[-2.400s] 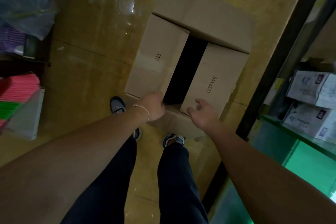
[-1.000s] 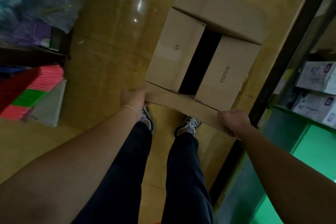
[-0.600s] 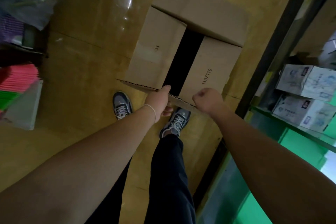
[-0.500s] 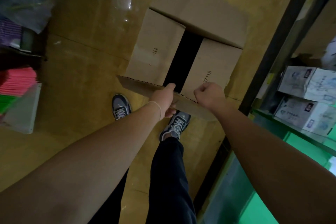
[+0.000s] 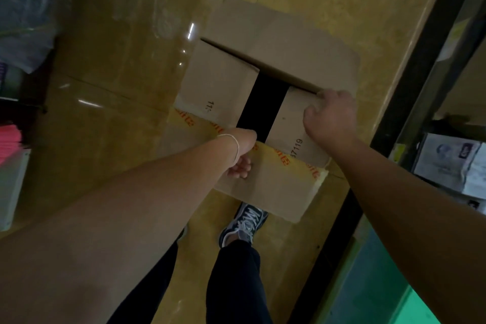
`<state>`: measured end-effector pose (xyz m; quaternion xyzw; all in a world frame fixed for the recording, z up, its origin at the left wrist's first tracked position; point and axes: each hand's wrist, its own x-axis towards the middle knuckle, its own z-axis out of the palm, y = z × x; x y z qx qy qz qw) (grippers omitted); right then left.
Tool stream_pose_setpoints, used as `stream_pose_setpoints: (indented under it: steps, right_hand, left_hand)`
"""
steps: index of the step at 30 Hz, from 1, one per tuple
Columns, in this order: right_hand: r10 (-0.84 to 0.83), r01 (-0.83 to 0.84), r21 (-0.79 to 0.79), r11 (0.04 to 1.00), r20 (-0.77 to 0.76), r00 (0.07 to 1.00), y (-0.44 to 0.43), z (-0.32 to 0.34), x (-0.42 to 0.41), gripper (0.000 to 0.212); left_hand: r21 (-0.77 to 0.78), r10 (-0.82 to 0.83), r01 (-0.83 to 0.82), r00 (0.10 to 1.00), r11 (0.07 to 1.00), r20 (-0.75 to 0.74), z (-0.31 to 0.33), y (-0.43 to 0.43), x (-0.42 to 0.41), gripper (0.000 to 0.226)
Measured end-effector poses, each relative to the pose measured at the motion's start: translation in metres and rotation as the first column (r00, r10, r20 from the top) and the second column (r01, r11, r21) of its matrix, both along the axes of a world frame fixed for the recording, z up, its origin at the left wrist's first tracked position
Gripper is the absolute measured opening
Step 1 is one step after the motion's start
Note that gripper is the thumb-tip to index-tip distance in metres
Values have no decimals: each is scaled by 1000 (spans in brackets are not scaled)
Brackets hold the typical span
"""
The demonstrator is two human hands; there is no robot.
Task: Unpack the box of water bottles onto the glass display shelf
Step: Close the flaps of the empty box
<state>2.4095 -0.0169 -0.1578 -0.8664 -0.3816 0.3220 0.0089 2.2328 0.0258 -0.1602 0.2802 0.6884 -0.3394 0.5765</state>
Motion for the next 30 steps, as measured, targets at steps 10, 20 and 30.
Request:
stream_pose_setpoints:
  steps: [10,20,30]
  right_hand:
    - [-103,108,-48,993,88,991,27,-21,14,43]
    - [-333,329,-92,940,-22,943,29,-14,28,59]
    - [-575,599,32,800,-244,781,22,5,35,77]
  left_hand:
    - [159,-24,-7,981,987,193,-9,6,18,49]
    - [-16,85,-83,981,996,174,5,28,23,45]
    - [-34,107,-103,980,994,168,16,23,15,48]
